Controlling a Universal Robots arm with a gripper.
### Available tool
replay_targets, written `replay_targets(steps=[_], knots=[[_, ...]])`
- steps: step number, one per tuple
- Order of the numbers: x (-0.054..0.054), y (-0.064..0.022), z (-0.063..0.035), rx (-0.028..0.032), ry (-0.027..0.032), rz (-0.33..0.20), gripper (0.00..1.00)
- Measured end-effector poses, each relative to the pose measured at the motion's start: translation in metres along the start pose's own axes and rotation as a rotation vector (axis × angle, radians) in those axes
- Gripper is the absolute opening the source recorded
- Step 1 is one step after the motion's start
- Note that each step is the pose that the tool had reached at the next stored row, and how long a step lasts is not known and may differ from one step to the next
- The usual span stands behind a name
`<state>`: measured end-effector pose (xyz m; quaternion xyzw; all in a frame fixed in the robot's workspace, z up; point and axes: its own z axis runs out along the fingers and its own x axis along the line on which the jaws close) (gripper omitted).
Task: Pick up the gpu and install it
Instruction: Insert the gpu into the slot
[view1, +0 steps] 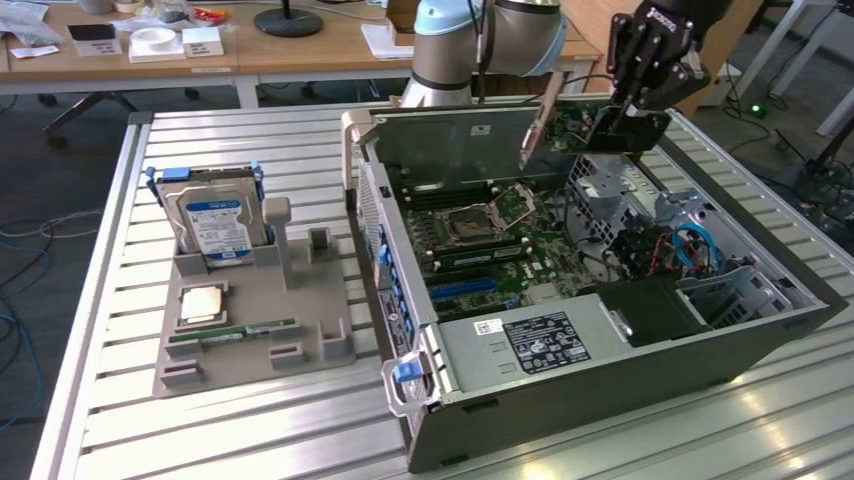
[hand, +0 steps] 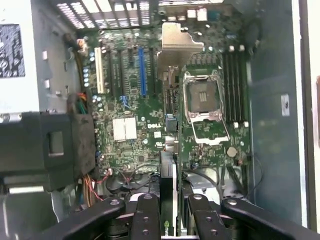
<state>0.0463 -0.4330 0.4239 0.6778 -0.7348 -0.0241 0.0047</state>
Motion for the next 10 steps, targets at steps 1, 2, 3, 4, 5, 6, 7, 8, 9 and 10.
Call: replay_targets(steps=[1, 2, 3, 4, 5, 6, 7, 8, 9, 10], knots=[[0.0000, 0.0000, 0.0001, -0.0005, 0.0006, -0.018, 0.26], [0.0000, 0.0000, 0.0002, -0.0009, 0.0014, -0.036, 0.26], [0.0000, 0.0000, 0.0002, -0.0014, 0.0022, -0.054, 0.26], [0.0000, 0.0000, 0.0003, -0.0019, 0.0029, -0.072, 0.26], [0.0000, 0.0000, 0.0004, -0.0024, 0.0038, -0.091, 0.26], [0.0000, 0.0000, 0.0004, -0.0028, 0.0046, -0.109, 0.26], [0.0000, 0.0000, 0.0004, -0.0033, 0.0053, -0.127, 0.26], [0.0000, 0.0000, 0.0005, -0.0038, 0.0060, -0.145, 0.26], [0.0000, 0.0000, 0.0005, -0.0041, 0.0068, -0.161, 0.26], [0.0000, 0.0000, 0.0005, -0.0045, 0.0074, -0.175, 0.26]])
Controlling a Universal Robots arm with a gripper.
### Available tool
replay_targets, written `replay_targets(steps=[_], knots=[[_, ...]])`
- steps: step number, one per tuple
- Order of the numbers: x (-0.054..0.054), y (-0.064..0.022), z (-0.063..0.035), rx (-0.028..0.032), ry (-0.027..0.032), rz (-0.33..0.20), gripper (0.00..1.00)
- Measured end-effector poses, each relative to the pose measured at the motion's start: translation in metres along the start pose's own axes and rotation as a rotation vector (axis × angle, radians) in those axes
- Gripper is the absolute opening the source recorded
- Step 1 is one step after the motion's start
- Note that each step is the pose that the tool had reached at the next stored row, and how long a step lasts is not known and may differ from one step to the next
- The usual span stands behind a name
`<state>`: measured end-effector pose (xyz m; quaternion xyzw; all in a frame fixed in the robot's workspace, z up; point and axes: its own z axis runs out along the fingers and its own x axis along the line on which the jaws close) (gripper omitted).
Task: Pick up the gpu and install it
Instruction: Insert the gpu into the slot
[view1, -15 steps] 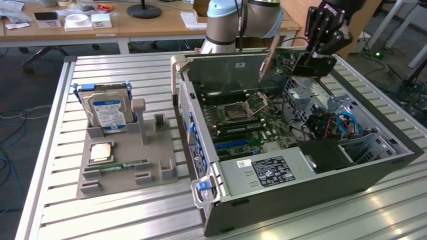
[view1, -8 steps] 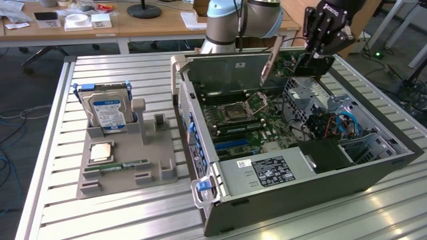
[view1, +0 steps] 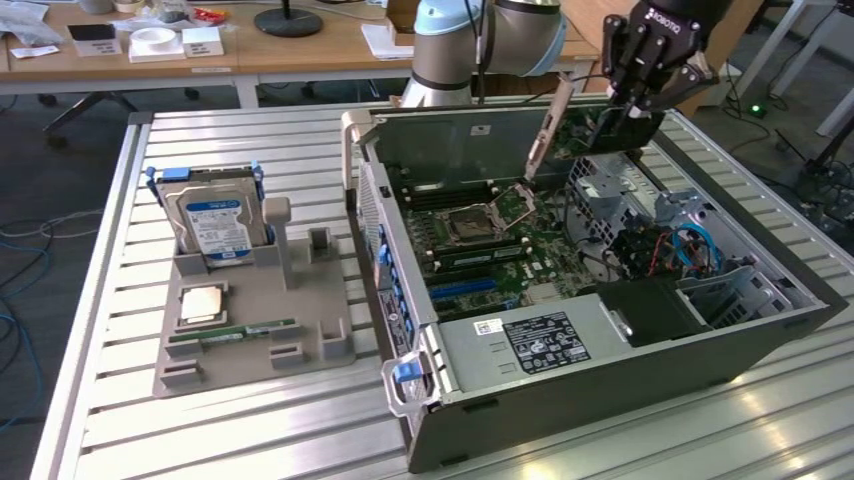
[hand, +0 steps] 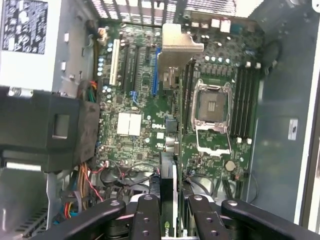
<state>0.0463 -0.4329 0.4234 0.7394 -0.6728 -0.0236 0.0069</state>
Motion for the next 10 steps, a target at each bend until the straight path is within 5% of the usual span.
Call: replay_targets(steps=[5, 10], knots=[[-0.0003, 0.0006, 0.0005, 0.0008, 0.0000, -0.004, 0.26], [-0.0010, 0.0076, 0.0040, 0.0207, 0.0020, -0.003, 0.26]])
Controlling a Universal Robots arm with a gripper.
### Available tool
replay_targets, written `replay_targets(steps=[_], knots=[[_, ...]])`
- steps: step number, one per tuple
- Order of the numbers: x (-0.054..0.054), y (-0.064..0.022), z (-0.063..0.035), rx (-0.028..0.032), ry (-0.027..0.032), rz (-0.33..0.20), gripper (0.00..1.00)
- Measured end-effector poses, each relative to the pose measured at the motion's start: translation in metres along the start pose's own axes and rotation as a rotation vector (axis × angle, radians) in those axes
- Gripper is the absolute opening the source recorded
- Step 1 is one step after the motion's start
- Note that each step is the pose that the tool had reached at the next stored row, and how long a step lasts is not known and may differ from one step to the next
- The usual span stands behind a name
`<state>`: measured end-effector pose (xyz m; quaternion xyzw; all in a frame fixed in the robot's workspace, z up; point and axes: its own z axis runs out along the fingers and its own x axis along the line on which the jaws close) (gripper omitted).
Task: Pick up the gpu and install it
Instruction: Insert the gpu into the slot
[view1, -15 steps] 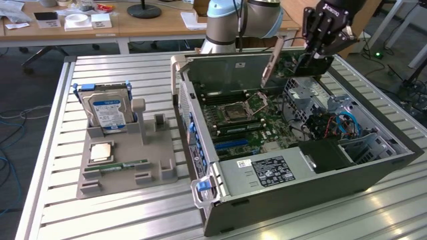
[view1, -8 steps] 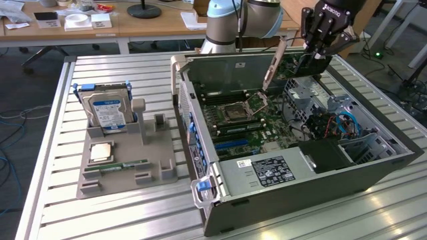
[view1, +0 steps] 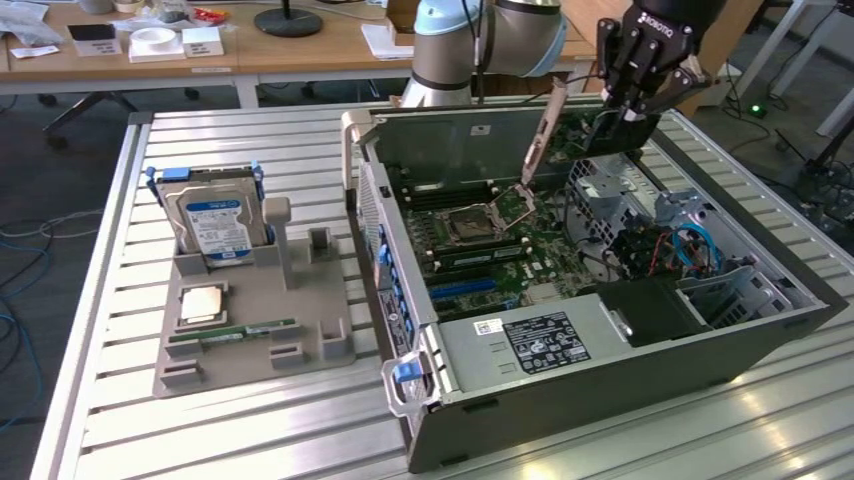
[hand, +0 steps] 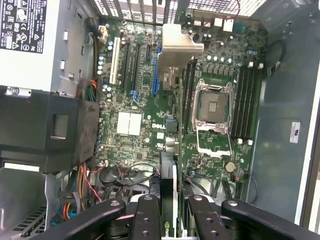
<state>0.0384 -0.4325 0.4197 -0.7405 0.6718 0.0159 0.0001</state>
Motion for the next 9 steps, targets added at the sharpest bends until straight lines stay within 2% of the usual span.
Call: replay_targets(steps=[5, 9], knots=[[-0.0005, 0.0039, 0.0030, 0.0013, -0.0005, 0.039, 0.26], [-0.0005, 0.0042, 0.0032, 0.0015, -0.0006, 0.045, 0.26]])
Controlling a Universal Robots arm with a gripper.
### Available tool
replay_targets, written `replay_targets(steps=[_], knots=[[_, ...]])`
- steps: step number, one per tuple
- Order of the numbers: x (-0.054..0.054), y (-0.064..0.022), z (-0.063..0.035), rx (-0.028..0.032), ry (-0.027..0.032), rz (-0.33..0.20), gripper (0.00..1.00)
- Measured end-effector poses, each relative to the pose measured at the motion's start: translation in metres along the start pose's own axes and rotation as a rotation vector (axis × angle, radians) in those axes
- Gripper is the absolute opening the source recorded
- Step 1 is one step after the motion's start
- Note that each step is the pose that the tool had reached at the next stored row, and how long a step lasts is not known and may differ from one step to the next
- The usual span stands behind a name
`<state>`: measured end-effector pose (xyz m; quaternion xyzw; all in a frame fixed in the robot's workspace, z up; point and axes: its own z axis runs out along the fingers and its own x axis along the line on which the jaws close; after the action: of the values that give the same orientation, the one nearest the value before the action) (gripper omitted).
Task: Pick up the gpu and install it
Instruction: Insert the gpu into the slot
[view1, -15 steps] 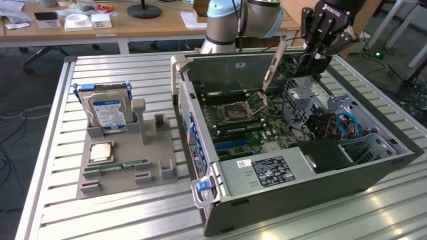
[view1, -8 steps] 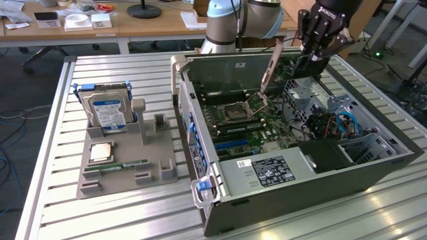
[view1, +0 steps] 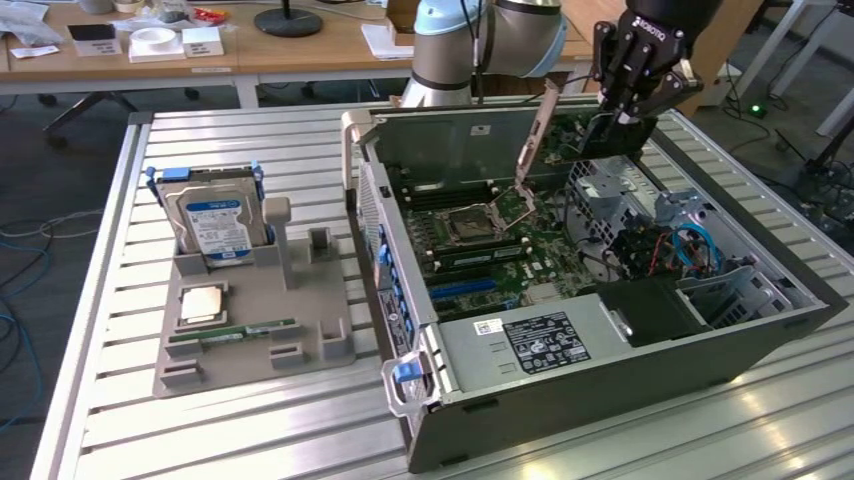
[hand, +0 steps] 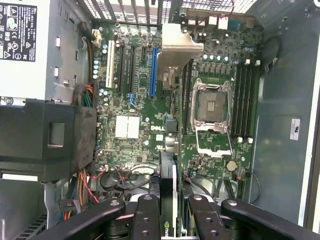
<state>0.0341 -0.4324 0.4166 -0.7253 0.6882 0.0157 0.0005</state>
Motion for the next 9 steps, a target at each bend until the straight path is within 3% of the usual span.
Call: replay_targets(steps=[9], knots=[[-0.0001, 0.0033, 0.0056, 0.0001, -0.0002, 0.000, 0.26]])
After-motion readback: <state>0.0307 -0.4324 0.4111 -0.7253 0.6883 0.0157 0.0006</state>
